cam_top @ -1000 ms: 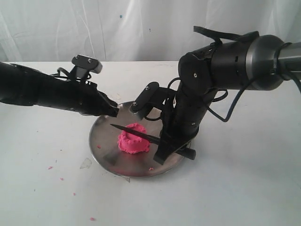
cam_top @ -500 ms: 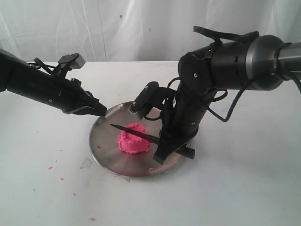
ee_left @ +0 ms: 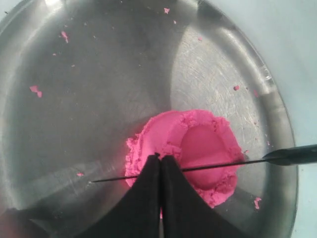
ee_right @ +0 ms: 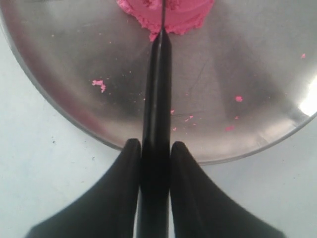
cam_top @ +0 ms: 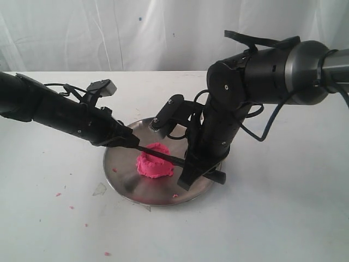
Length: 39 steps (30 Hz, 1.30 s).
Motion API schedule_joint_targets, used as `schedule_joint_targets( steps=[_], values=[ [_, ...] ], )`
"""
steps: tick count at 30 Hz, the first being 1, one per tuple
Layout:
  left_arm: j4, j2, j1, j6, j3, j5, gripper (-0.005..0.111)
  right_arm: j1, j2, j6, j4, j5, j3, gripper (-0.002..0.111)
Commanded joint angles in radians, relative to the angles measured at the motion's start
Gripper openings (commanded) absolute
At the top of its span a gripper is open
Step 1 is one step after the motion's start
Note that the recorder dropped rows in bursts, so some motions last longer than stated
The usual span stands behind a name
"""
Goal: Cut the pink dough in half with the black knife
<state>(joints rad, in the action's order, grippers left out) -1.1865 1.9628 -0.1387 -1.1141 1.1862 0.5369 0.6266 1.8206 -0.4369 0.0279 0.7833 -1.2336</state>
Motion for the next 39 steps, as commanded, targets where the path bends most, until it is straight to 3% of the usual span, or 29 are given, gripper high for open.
schedule_joint_targets(
  steps=[1,39],
  values=[
    [-0.016,0.005,-0.006,-0.011,0.003,-0.024,0.000,-0.008,-0.002,-0.012,0.006,-0.004,0.003,0.000],
    [-0.030,0.110,-0.014,-0.051,0.003,-0.066,0.000,-0.008,0.096,-0.012,0.006,-0.028,0.003,0.000]
  ],
)
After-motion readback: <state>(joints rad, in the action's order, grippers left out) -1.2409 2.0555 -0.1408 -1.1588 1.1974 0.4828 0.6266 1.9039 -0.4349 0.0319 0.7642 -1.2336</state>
